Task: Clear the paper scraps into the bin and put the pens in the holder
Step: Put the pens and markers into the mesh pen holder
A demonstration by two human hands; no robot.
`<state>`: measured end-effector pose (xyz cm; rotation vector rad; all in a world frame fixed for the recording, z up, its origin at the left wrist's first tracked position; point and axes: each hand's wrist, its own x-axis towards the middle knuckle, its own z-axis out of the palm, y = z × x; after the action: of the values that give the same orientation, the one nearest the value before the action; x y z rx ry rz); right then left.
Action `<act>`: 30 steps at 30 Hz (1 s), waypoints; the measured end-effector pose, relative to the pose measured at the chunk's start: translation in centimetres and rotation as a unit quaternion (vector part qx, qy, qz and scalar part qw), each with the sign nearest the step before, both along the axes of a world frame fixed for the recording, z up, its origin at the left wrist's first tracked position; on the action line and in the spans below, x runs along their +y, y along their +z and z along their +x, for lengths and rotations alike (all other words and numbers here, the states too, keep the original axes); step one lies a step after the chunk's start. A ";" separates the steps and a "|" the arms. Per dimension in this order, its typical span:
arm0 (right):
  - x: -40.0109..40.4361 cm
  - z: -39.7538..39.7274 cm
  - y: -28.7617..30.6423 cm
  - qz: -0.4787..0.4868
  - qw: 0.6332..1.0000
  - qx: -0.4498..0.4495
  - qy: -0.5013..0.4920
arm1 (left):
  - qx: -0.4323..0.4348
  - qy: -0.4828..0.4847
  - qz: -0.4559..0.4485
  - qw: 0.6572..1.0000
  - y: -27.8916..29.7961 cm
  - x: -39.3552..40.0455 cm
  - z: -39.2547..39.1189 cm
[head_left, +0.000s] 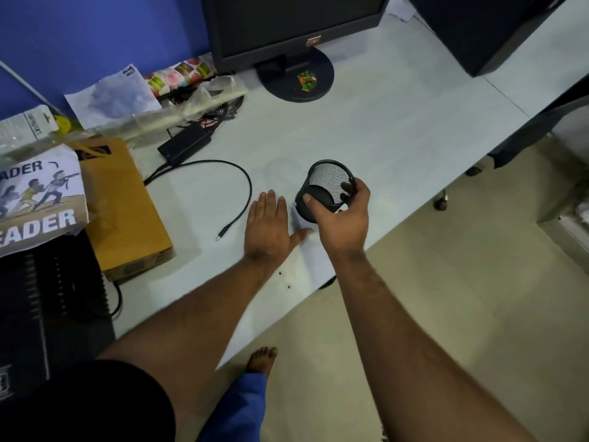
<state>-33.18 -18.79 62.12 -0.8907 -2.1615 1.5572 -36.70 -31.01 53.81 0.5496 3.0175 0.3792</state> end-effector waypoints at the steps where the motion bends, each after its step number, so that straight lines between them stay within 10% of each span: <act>1: 0.3 1.4 0.5 0.003 1.000 0.002 -0.005 | 0.006 -0.006 0.000 1.000 0.7 0.3 0.7; 6: 3.3 11.7 2.6 0.064 0.996 0.023 -0.065 | 0.064 -0.079 0.095 0.990 4.7 4.7 7.5; 13: 9.5 31.4 0.2 0.025 0.977 -0.004 -0.212 | -0.088 -0.156 0.147 0.973 4.8 13.7 22.4; 24: 14.6 60.1 -15.0 -0.077 0.908 -0.101 -0.399 | -0.348 -0.223 0.066 0.908 -10.5 23.8 48.5; 30: 15.6 67.5 -32.7 -0.143 0.853 -0.112 -0.489 | -0.401 -0.250 0.011 0.881 -27.5 30.5 56.1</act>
<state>34.27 -3.19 29.40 -1.9388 -1.1674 1.2314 19.37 -0.56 26.33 0.8717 1.9948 0.4569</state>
